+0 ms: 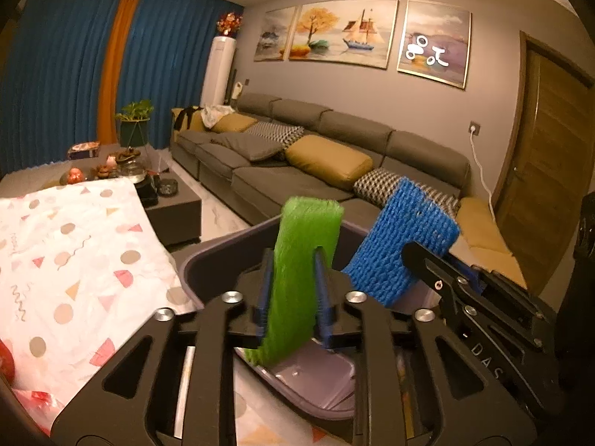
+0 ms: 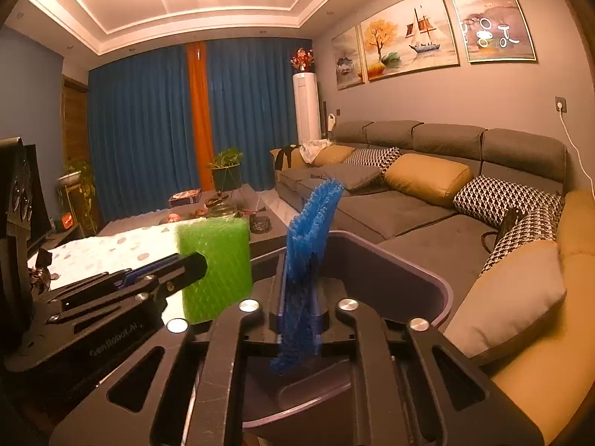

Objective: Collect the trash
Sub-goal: 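Carry both foam sleeves over the grey bin and open both tools to drop them, then move both open tools back toward the trash on the table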

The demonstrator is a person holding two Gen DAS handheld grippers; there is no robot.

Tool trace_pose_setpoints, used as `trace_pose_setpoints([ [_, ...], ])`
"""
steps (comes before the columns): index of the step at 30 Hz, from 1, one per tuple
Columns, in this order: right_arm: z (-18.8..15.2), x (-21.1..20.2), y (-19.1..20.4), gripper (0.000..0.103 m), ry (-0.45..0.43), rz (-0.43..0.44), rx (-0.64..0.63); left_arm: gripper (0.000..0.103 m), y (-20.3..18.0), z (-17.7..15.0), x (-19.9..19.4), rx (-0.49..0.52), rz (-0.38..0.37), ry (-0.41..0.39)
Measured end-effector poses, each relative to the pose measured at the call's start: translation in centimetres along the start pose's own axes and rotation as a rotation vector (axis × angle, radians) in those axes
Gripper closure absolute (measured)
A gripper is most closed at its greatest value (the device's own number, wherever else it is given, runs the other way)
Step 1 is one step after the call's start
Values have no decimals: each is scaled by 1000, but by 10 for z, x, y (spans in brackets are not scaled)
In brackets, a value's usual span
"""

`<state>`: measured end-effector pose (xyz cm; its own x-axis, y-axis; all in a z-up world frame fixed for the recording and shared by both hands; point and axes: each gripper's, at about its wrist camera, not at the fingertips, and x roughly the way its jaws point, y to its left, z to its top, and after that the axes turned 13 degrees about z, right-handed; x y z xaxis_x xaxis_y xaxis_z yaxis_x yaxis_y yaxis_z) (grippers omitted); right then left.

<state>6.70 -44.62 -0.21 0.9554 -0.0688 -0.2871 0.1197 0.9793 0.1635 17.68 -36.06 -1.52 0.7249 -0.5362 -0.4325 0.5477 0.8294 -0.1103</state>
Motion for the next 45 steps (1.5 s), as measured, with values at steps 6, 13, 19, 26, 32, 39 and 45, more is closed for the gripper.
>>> trace_pose_setpoints([
  [6, -1, -5, 3, 72, -4, -16, 3, 40, 14, -6, 4, -40, 38, 29],
  [13, 0, -23, 14, 47, -36, -41, -5, 12, 29, -5, -27, -68, 159, -34],
  [19, -1, -51, 30, 22, -82, -50, -27, 6, 38, -16, -72, -61, 286, -71],
  [26, -7, -74, 54, 17, -84, -27, -33, 6, 61, -33, -136, -81, 395, -116],
  [32, -15, -85, 81, 17, -71, 22, -40, 6, 90, -52, -193, -98, 490, -134],
  [39, -28, -85, 123, 17, -31, 94, -48, 6, 146, -88, -257, -143, 609, -145],
  [45, -42, -82, 163, 17, -6, 143, -63, 6, 187, -111, -298, -186, 682, -134],
])
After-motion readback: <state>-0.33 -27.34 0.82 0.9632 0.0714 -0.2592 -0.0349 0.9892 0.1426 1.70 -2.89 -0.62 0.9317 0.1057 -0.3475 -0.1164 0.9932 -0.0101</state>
